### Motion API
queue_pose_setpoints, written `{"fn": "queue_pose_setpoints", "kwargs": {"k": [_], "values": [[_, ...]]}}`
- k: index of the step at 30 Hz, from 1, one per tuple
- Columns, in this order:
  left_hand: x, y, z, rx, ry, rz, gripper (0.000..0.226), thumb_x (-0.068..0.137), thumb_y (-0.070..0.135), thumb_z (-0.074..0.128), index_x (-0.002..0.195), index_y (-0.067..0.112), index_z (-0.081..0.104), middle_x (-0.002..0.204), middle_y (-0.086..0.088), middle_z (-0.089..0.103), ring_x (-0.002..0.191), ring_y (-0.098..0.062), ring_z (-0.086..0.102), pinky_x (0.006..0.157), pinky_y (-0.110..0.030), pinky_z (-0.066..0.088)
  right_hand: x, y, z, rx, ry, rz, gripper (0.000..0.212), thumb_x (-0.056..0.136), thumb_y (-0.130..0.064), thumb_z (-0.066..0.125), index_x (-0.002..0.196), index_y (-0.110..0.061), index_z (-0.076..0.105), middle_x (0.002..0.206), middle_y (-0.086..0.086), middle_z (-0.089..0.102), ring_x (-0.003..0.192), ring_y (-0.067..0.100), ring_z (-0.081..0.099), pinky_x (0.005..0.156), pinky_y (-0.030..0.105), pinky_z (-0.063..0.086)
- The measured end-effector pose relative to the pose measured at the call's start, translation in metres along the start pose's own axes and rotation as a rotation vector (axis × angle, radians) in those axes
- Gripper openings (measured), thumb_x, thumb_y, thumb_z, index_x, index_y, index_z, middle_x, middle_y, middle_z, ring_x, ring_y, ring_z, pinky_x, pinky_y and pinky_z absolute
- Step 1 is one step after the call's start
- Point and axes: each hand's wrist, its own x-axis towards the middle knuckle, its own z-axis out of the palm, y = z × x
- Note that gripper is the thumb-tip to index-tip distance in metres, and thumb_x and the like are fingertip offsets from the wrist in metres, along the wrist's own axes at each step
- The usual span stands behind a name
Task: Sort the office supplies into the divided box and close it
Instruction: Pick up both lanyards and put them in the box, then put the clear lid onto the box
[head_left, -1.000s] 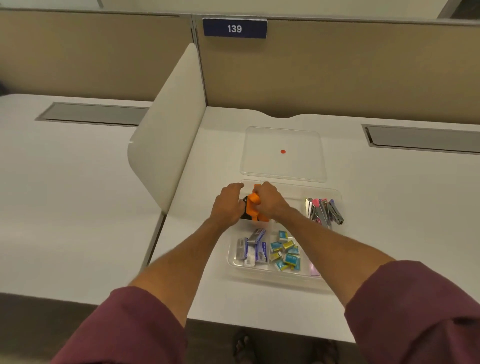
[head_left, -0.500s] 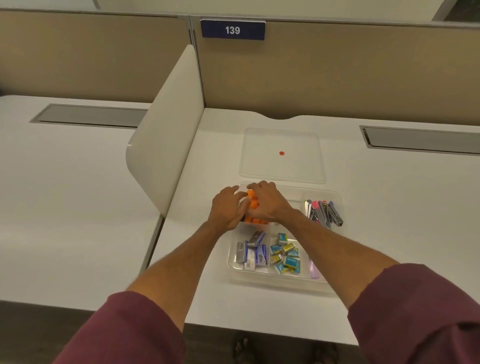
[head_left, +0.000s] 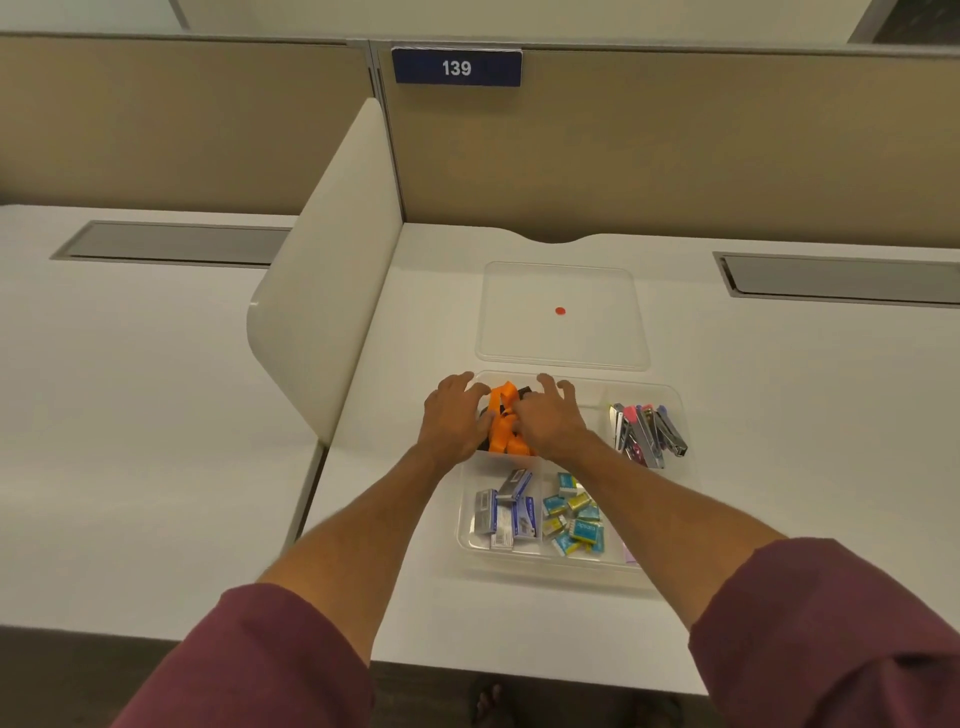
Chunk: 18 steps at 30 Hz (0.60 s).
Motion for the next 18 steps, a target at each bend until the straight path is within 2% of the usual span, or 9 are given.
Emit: {"fn": "queue_pose_setpoints", "kwargs": {"k": [2, 4, 6, 10, 14, 18], "values": [[0.001, -0.002, 0.0, 0.035, -0.025, -0.009, 0.049, 0.095, 0.043, 0.05, 0.138, 0.023, 0.045, 0.155, -0.006, 0.033, 0.143, -0.027, 0.028, 0.116, -0.045, 0.025, -0.002, 0.001, 0.006, -0.041, -0.052, -0.026, 0.032, 0.096, -0.04, 0.05, 0.123, -0.027, 0.06, 0.137, 0.001, 0.054, 0.148, 0.032, 0.008, 0.114, 0.061, -0.001], [0.003, -0.004, 0.001, 0.077, -0.056, -0.022, 0.052, 0.095, 0.045, 0.048, 0.142, 0.024, 0.04, 0.157, -0.006, 0.027, 0.145, -0.028, 0.023, 0.116, -0.048, 0.023, -0.004, 0.002, 0.009, -0.047, -0.071, -0.038, 0.035, 0.096, -0.042, 0.048, 0.126, -0.028, 0.057, 0.142, 0.0, 0.05, 0.149, 0.033, 0.004, 0.112, 0.065, -0.006], [0.005, -0.003, 0.0, 0.117, -0.079, -0.019, 0.055, 0.096, 0.046, 0.046, 0.145, 0.026, 0.034, 0.159, -0.007, 0.022, 0.146, -0.03, 0.018, 0.116, -0.051, 0.022, -0.005, 0.004, 0.004, 0.033, -0.07, -0.014, 0.036, 0.097, -0.045, 0.042, 0.127, -0.028, 0.056, 0.14, -0.001, 0.051, 0.147, 0.032, 0.011, 0.112, 0.064, 0.001], [0.014, 0.009, -0.005, 0.118, -0.089, -0.011, 0.058, 0.095, 0.051, 0.041, 0.147, 0.025, 0.031, 0.16, -0.007, 0.018, 0.147, -0.031, 0.015, 0.116, -0.054, 0.019, -0.006, 0.015, -0.014, 0.244, 0.079, 0.075, 0.044, 0.098, -0.047, 0.036, 0.119, -0.019, 0.062, 0.129, 0.006, 0.057, 0.127, 0.028, 0.04, 0.103, 0.05, 0.03], [0.031, 0.024, -0.012, 0.107, -0.074, 0.006, 0.059, 0.096, 0.049, 0.042, 0.146, 0.022, 0.031, 0.16, -0.007, 0.017, 0.147, -0.03, 0.014, 0.118, -0.054, 0.016, -0.003, 0.04, -0.025, 0.267, 0.182, 0.103, 0.045, 0.098, -0.047, 0.039, 0.127, -0.017, 0.057, 0.133, 0.008, 0.054, 0.125, 0.028, 0.044, 0.099, 0.047, 0.038], [0.054, 0.037, -0.019, 0.133, -0.077, 0.016, 0.058, 0.096, 0.048, 0.043, 0.146, 0.019, 0.031, 0.16, -0.007, 0.018, 0.147, -0.031, 0.014, 0.118, -0.054, 0.015, 0.007, 0.071, -0.03, 0.277, 0.19, 0.153, 0.048, 0.097, -0.047, 0.043, 0.129, -0.014, 0.055, 0.131, 0.011, 0.054, 0.122, 0.029, 0.047, 0.097, 0.045, 0.041]]}}
